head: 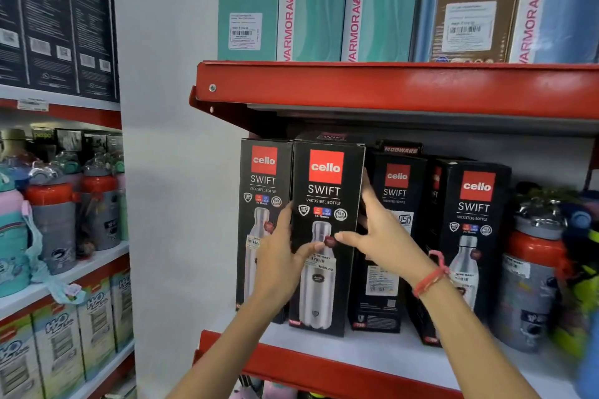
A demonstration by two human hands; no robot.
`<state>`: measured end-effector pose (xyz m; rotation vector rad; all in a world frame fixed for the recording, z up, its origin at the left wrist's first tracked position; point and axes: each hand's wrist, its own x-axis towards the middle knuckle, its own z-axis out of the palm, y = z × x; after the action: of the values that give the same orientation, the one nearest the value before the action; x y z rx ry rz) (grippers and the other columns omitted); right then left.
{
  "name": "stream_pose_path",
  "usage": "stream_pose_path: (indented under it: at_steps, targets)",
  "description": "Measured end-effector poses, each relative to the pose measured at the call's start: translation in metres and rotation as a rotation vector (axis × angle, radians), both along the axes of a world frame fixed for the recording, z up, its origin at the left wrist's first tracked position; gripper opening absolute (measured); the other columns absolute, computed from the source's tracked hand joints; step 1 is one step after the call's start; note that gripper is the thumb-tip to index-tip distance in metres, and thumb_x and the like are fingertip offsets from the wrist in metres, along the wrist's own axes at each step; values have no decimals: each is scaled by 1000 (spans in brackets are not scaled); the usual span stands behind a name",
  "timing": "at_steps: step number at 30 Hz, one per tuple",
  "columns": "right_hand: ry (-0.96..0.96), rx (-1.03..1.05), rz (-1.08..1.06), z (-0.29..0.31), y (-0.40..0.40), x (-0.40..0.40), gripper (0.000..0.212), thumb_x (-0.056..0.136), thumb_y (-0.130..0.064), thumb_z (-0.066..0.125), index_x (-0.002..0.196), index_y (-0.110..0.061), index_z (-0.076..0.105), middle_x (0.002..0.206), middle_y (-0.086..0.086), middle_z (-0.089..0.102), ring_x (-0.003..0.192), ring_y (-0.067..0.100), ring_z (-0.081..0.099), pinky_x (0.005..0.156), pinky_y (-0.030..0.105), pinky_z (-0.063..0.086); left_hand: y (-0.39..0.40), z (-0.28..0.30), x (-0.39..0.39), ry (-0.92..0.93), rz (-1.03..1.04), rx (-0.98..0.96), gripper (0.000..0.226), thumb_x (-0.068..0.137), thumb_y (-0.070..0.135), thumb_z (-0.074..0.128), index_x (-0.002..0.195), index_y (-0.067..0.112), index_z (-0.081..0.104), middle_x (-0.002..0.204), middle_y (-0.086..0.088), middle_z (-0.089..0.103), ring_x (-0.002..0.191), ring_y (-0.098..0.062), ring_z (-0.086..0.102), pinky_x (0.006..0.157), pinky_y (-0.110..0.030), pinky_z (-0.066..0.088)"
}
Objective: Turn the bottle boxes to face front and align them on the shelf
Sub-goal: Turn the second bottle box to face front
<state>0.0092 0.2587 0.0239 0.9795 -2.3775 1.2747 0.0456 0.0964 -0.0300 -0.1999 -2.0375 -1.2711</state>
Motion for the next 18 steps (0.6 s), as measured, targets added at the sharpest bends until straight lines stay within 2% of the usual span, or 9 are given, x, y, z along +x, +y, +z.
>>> stream_pose_path:
  at_steps: [3, 5, 7, 9, 12, 15, 18]
  targets:
    - [37, -23, -99, -2, -9, -7, 109, 80, -2, 66, 146, -39, -13, 130, -7, 58, 112, 11, 59, 97, 28, 43, 8, 2, -13, -24, 105, -43, 76, 83, 22, 72, 146, 20, 29, 128, 2, 63, 106, -7, 54, 90, -25, 41]
    - [65, -12, -186, -6, -14, -11, 108, 81, -2, 67, 147, -33, -13, 124, 3, 63, 98, 15, 63, 85, 23, 45, 10, 3, -20, -78, 134, -48, 74, 85, 21, 70, 146, 20, 28, 126, -3, 65, 107, -16, 58, 86, -25, 40]
    - [89, -12, -261, -12, -17, -15, 106, 81, -4, 67, 147, -30, -12, 114, 8, 67, 90, 21, 65, 78, 25, 47, 13, 3, -25, -120, 164, -65, 73, 87, 21, 68, 147, 19, 25, 121, -9, 67, 105, -26, 62, 82, -27, 41]
    - [94, -44, -304, -16, -19, -17, 104, 81, -5, 67, 148, -30, -8, 108, 9, 68, 89, 23, 66, 77, 26, 49, 17, 5, -29, -151, 186, -100, 73, 89, 19, 65, 148, 16, 21, 119, -15, 67, 103, -32, 64, 83, -33, 46]
    - [142, -88, -407, -17, -21, -18, 94, 82, -9, 67, 149, -29, 5, 100, 12, 69, 84, 24, 65, 79, 33, 53, 18, 10, -33, -218, 195, -135, 73, 91, 17, 61, 149, 13, 17, 122, -19, 64, 107, -37, 62, 92, -44, 49]
    - [253, -131, -462, -19, -21, -16, 76, 83, -10, 66, 147, -21, 25, 114, 15, 67, 97, 27, 66, 89, 41, 53, 19, 11, -33, -226, 194, -120, 70, 90, 17, 62, 147, 13, 20, 119, -20, 65, 105, -37, 62, 90, -43, 49]
    - [323, -167, -424, -23, -17, -12, 66, 85, -6, 63, 143, -17, 34, 126, 16, 62, 104, 28, 65, 91, 45, 53, 19, 11, -29, -188, 210, -126, 70, 88, 19, 66, 145, 11, 26, 117, -19, 66, 102, -36, 63, 87, -40, 49]
